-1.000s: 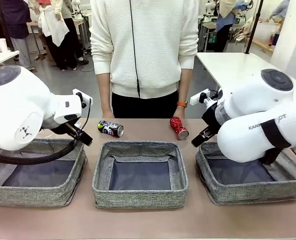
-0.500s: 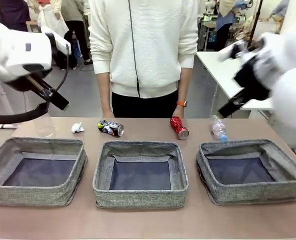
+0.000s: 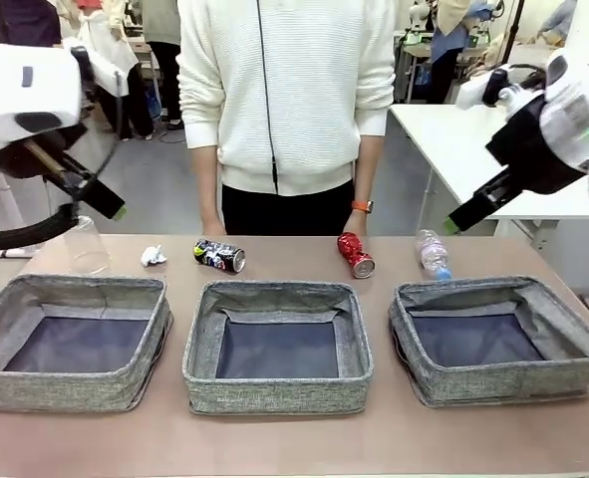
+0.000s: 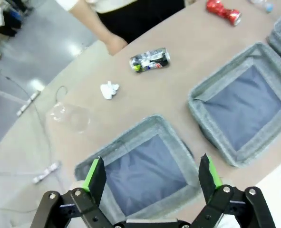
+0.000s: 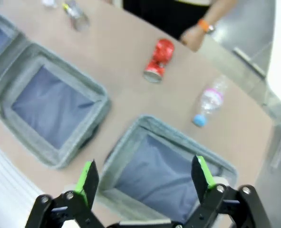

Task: Sort the waste into the appropriate baskets.
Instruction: Pick up the waste item pointed out by the person.

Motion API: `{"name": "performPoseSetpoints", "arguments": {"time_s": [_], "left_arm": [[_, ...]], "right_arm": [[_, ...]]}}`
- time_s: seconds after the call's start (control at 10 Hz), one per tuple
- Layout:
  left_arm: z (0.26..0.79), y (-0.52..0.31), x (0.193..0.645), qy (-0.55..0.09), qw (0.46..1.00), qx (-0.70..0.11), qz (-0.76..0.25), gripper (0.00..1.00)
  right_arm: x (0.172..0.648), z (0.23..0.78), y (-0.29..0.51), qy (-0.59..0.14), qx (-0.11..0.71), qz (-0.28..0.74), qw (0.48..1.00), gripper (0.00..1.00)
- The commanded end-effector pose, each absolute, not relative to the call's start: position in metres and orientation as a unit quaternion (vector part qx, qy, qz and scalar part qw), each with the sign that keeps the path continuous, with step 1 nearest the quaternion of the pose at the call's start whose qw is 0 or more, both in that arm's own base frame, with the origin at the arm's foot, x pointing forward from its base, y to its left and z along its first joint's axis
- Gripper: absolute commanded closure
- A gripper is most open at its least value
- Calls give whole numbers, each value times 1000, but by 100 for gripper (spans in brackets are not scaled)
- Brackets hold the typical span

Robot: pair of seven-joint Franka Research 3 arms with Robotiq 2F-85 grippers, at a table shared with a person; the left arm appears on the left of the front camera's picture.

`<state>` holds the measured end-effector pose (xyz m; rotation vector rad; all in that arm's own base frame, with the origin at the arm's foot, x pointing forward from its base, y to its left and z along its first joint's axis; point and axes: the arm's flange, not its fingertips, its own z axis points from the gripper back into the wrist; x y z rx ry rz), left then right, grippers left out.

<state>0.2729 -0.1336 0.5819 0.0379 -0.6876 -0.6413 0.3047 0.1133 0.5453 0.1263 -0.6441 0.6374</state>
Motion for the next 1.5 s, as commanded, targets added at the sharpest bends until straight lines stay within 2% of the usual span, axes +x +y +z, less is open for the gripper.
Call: {"name": "performPoseSetpoints", "arguments": {"time_s": [0.0,0.1,0.3,0.4,0.6,0.7,0.8,0.9,1.0,1.4], "left_arm": [[576,-58,259,-314,895,-161,-274,0],[557,0,255,-294,893,-254,-226,0],[498,73,243,-277,862,-401,-139,0],[480,86,242,-273,854,-424,-128,0],[406,117,238,-239,836,-489,-69,0],[373,129,234,-225,823,-520,-30,0],[348,136,232,-217,813,-541,20,0],[341,134,236,-200,813,-545,47,0],[409,205,254,-219,825,-521,-11,0],[409,205,254,-219,825,-521,-11,0]], "right_arm": [[299,531,58,-297,278,286,868,0],[289,512,16,-293,386,261,835,0],[278,474,-67,-295,511,183,787,0],[279,462,-88,-289,534,166,777,0],[292,411,-159,-277,608,57,742,0],[291,393,-179,-289,629,24,721,0],[291,381,-187,-294,620,3,727,0],[291,375,-183,-307,591,3,746,0],[268,383,-191,-287,625,14,726,0],[268,383,-191,-287,625,14,726,0]]}}
